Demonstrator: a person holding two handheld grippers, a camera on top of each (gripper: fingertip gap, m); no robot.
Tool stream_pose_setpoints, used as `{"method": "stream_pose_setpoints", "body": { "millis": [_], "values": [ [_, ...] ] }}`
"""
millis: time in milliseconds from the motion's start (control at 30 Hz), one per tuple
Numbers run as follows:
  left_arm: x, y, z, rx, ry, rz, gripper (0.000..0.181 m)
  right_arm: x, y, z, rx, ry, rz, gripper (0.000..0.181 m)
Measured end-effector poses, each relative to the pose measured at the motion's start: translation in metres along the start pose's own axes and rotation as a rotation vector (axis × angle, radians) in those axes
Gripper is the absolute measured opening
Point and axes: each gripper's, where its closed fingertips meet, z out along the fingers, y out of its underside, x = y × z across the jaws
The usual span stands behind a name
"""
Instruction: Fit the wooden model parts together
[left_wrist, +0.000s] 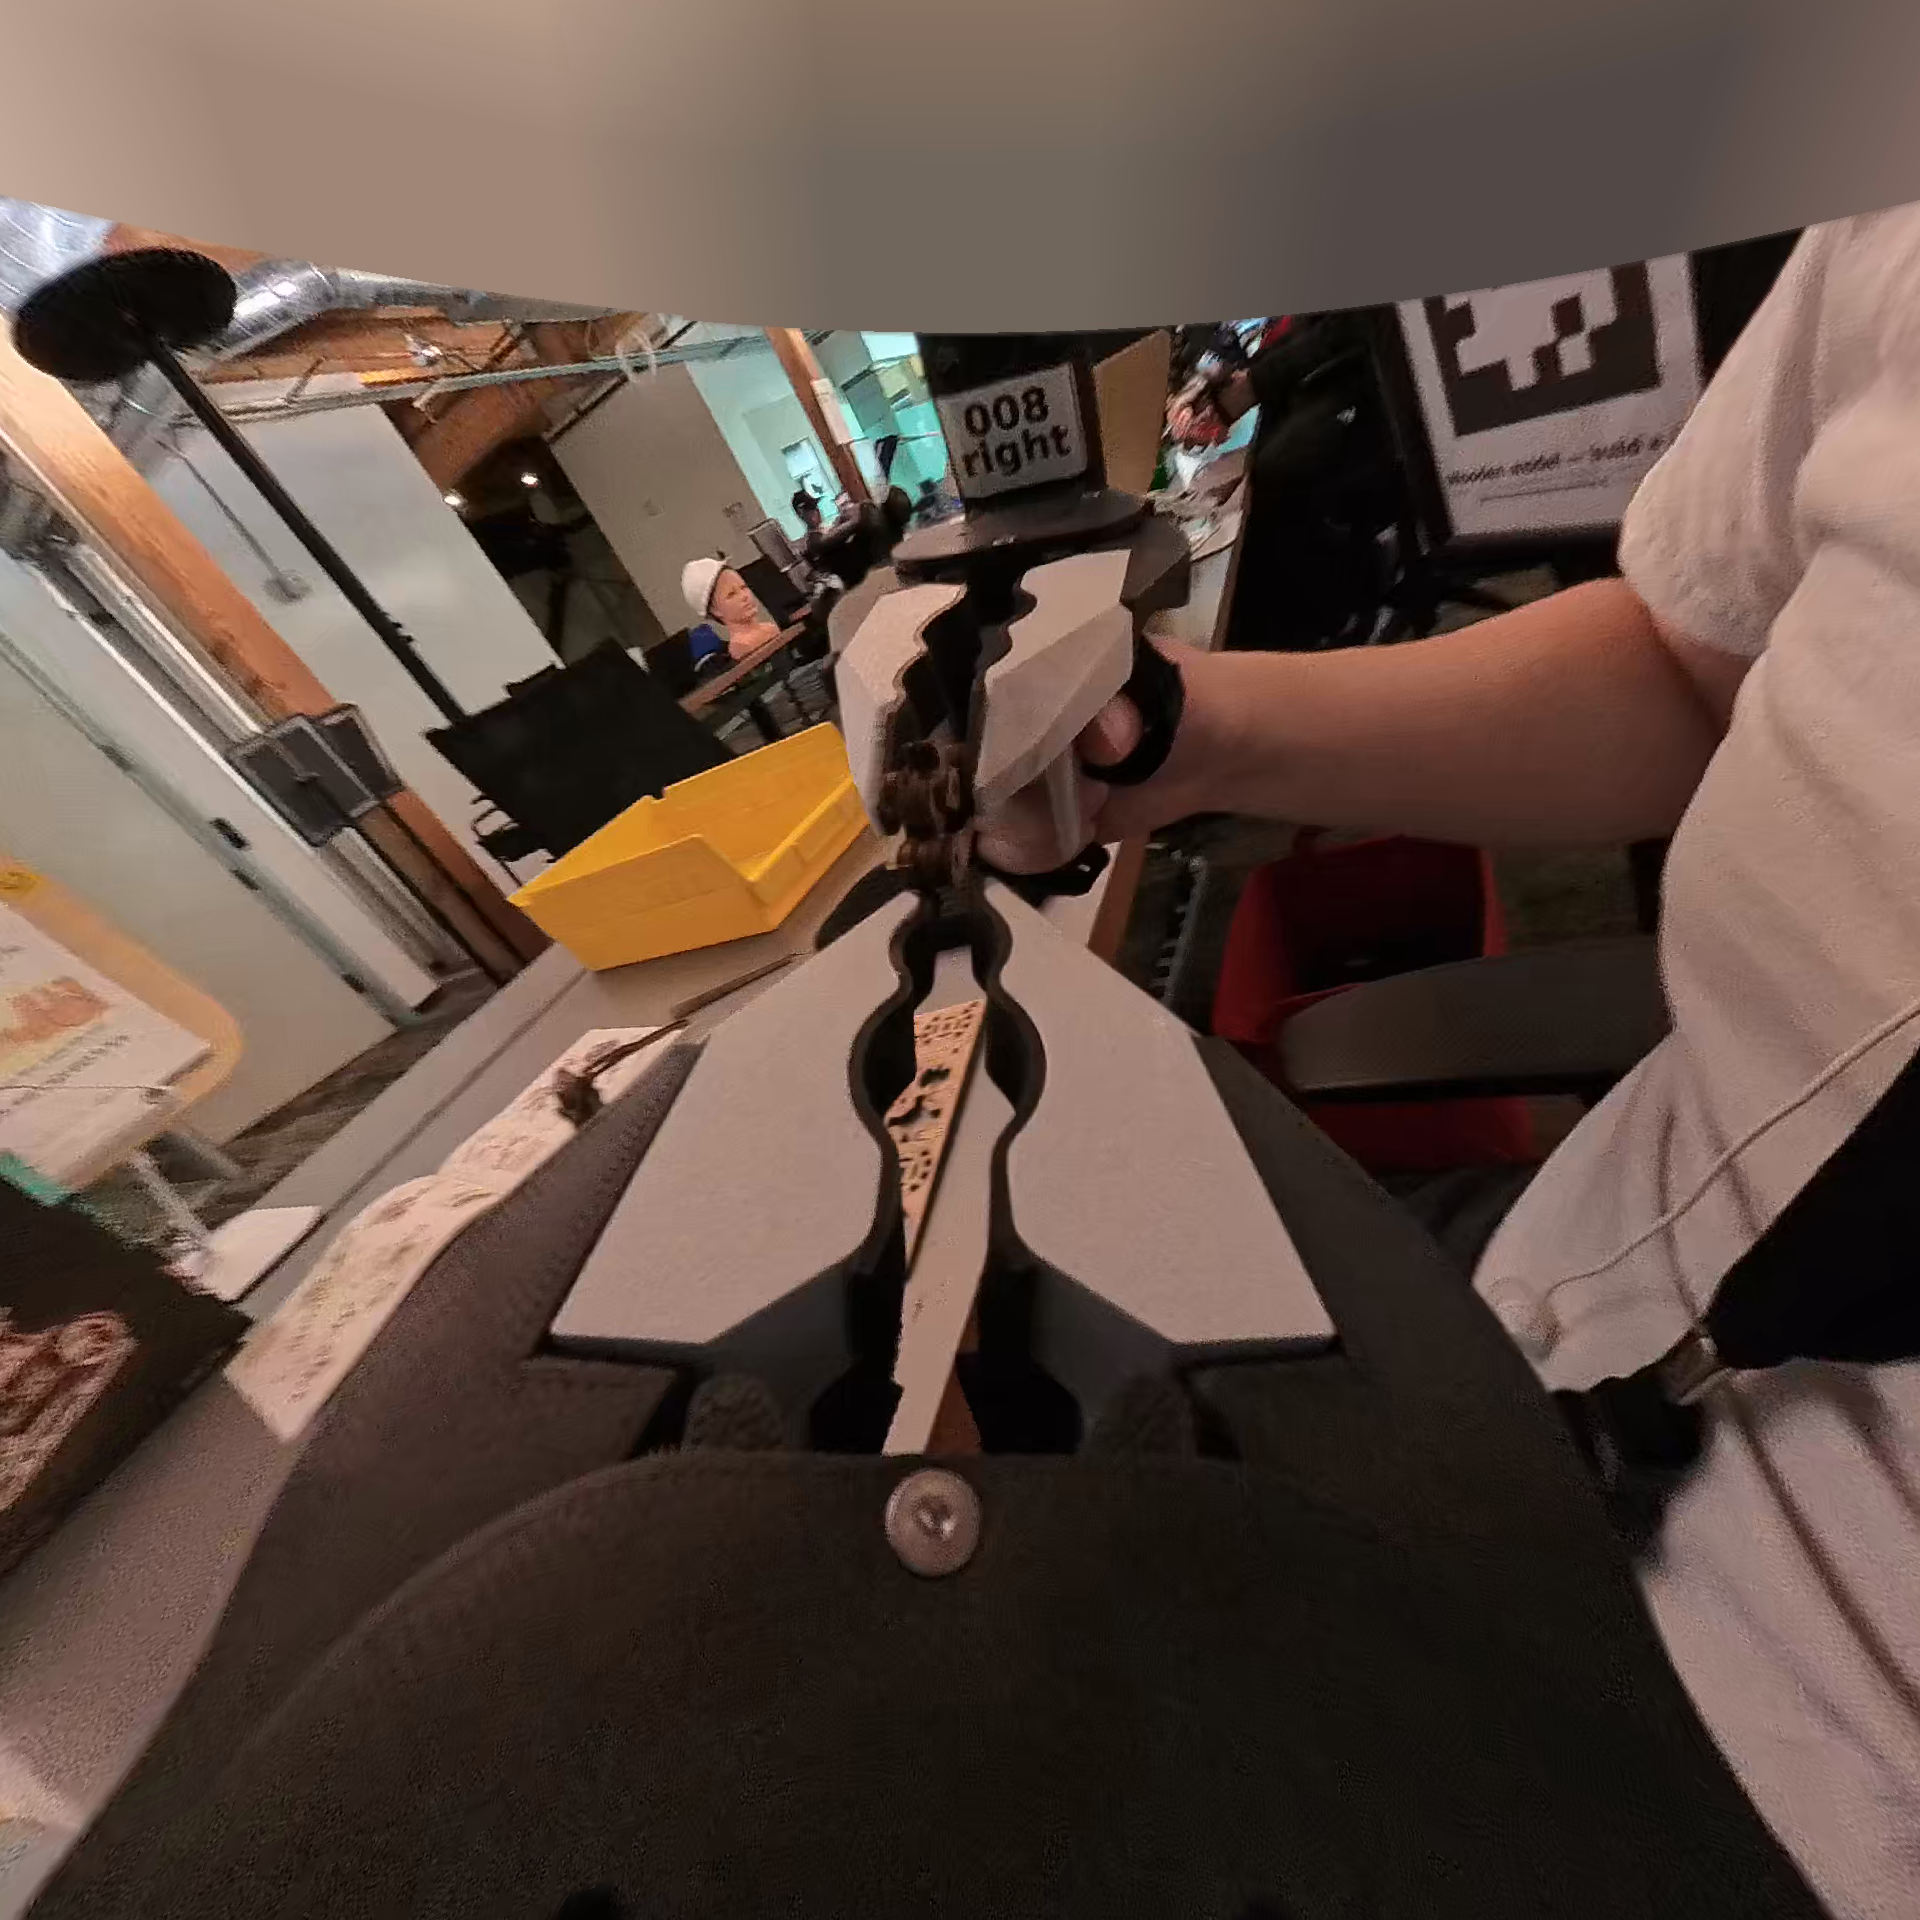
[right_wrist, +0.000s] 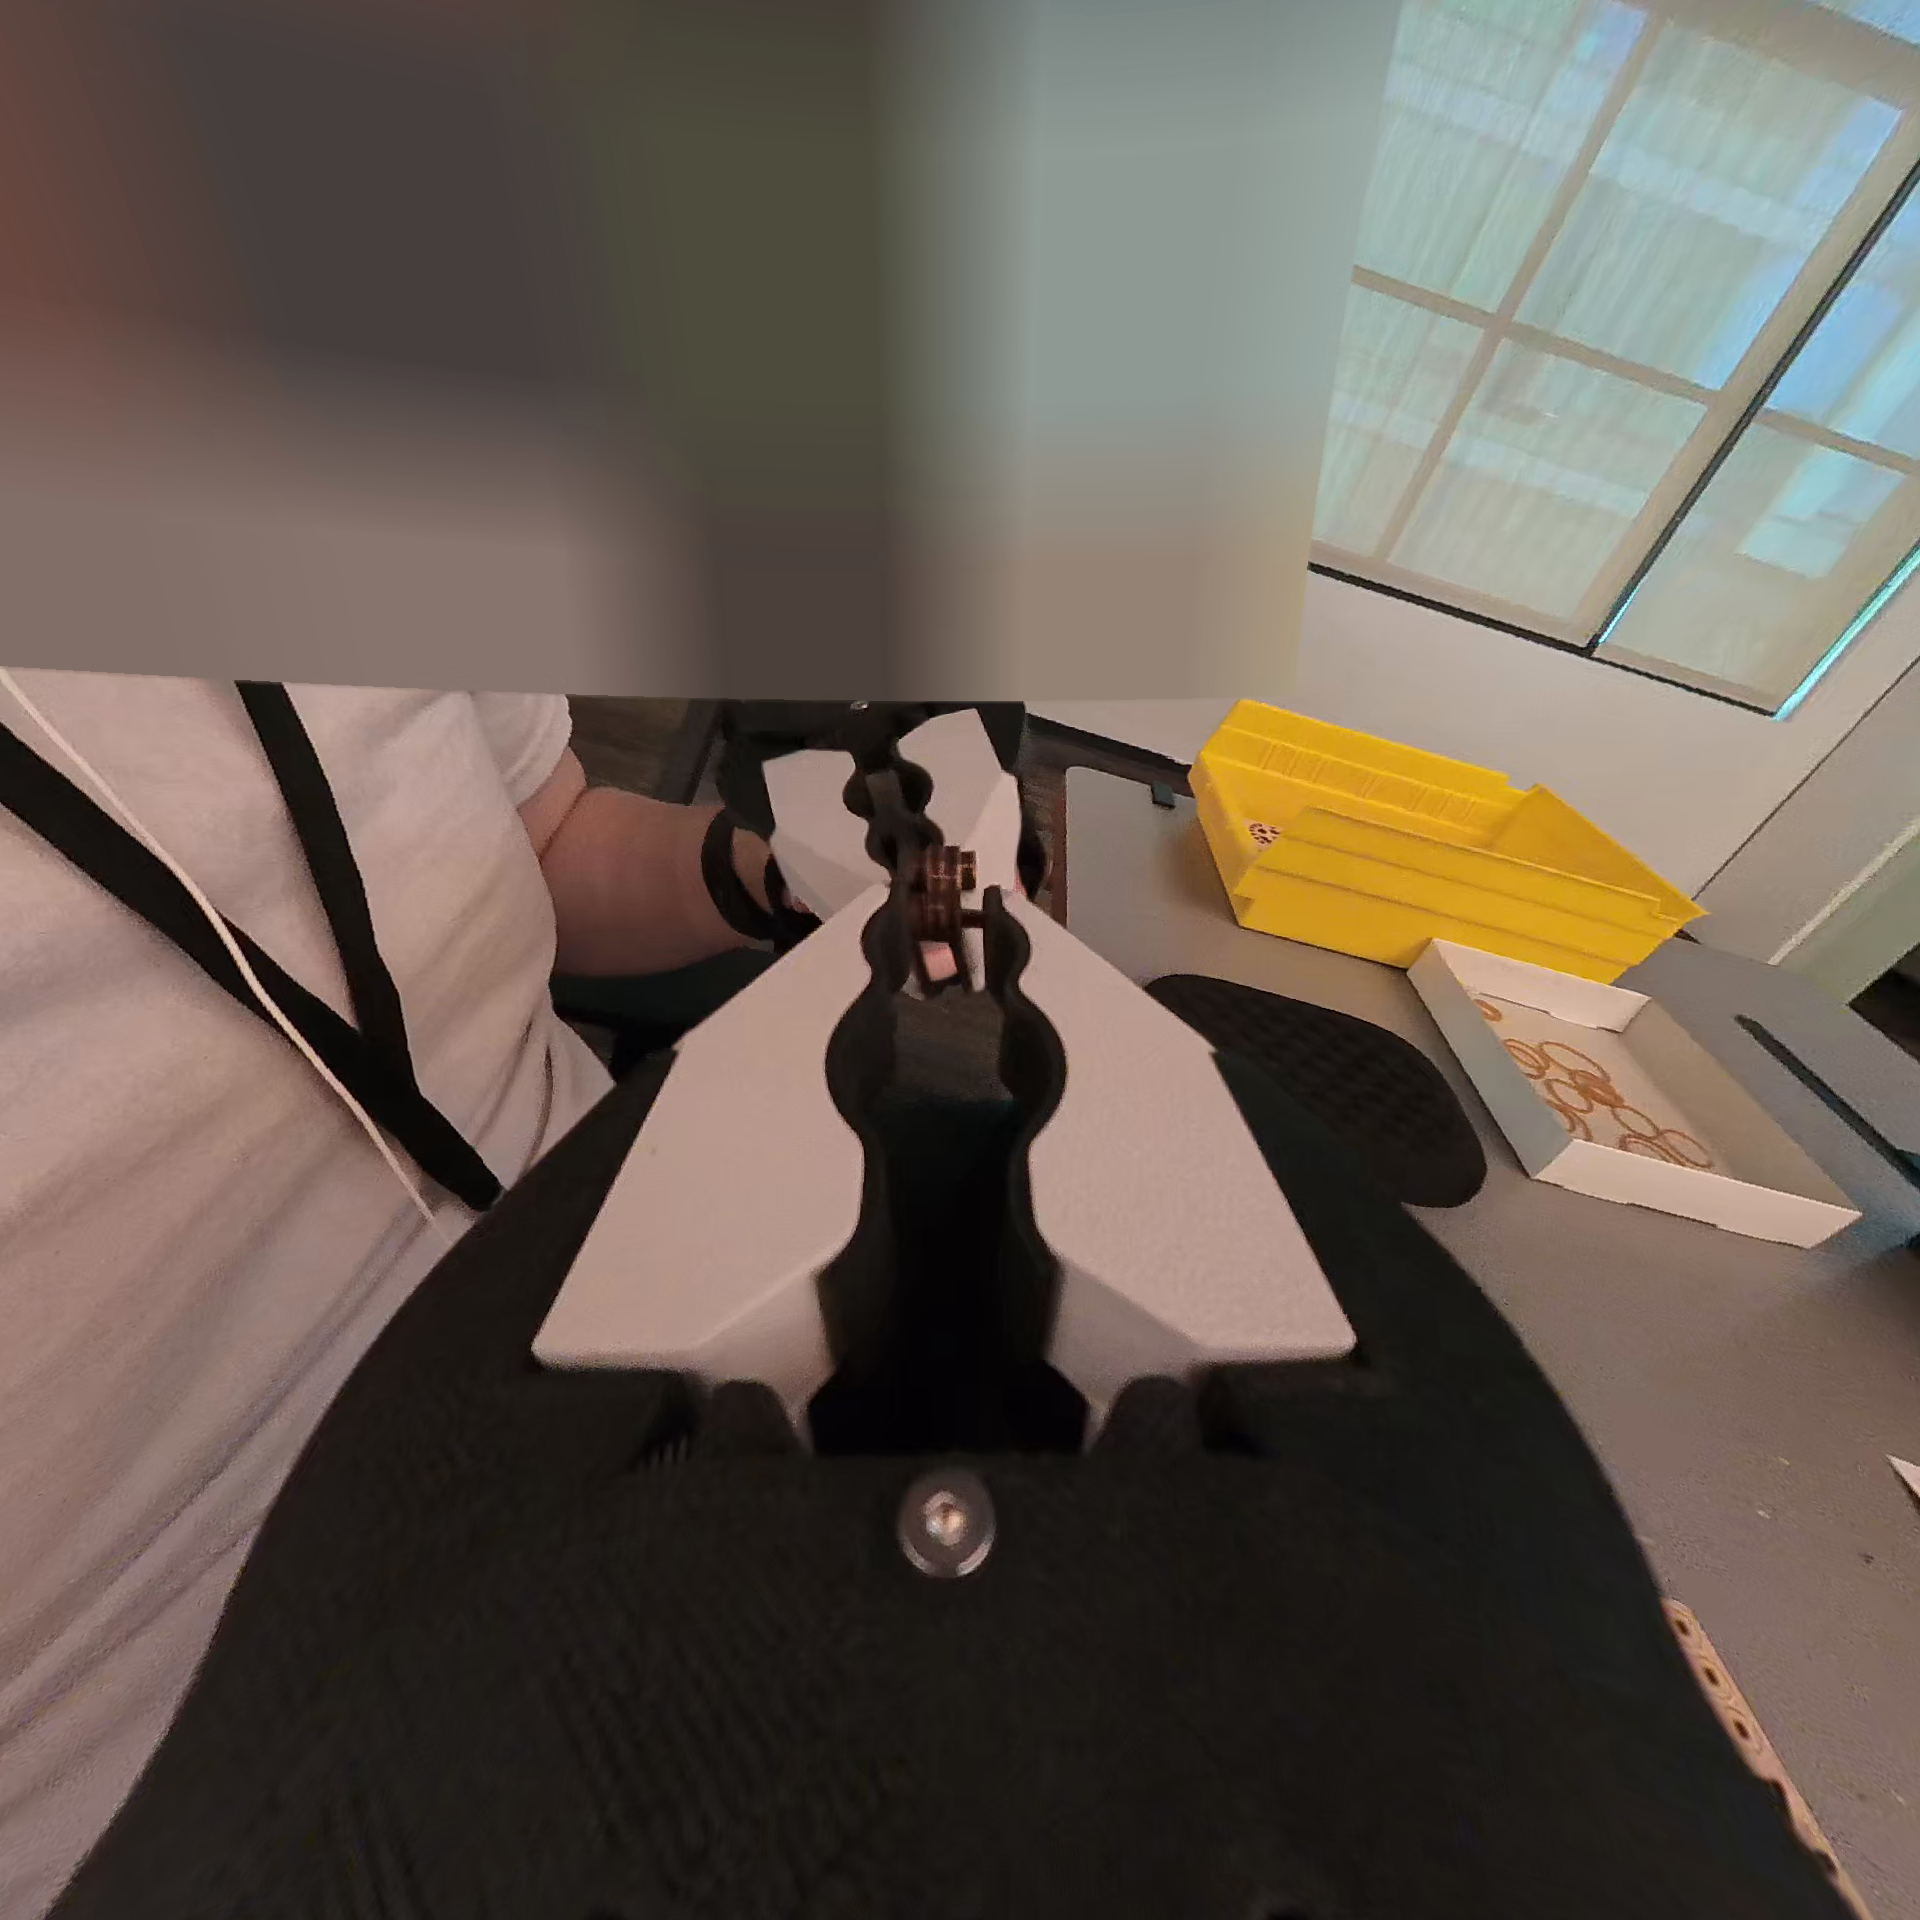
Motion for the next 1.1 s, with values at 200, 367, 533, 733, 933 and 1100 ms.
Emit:
{"method": "stream_pose_setpoints", "body": {
  "millis": [200,367,533,733,933,1100],
  "values": [
    [-0.003,-0.007,-0.003,0.054,0.043,-0.143,0.012,-0.002,0.0,0.001,-0.009,-0.01,0.004,0.013],
    [0.004,-0.005,-0.003,0.078,0.205,-0.491,0.028,0.004,0.007,0.004,-0.083,0.103,-0.194,0.012],
    [-0.001,-0.016,-0.009,0.224,0.353,-0.837,0.032,0.001,0.013,0.007,-0.184,0.175,-0.49,0.012],
    [-0.007,-0.009,-0.003,0.206,0.352,-0.947,0.018,0.003,0.015,0.004,-0.199,0.187,-0.608,0.012],
    [-0.006,-0.009,-0.004,0.207,0.371,-0.935,0.017,0.001,0.013,0.006,-0.173,0.182,-0.621,0.012],
    [-0.008,-0.012,-0.006,0.217,0.356,-0.914,0.017,0.003,0.009,0.007,-0.181,0.212,-0.646,0.013]
  ]
}}
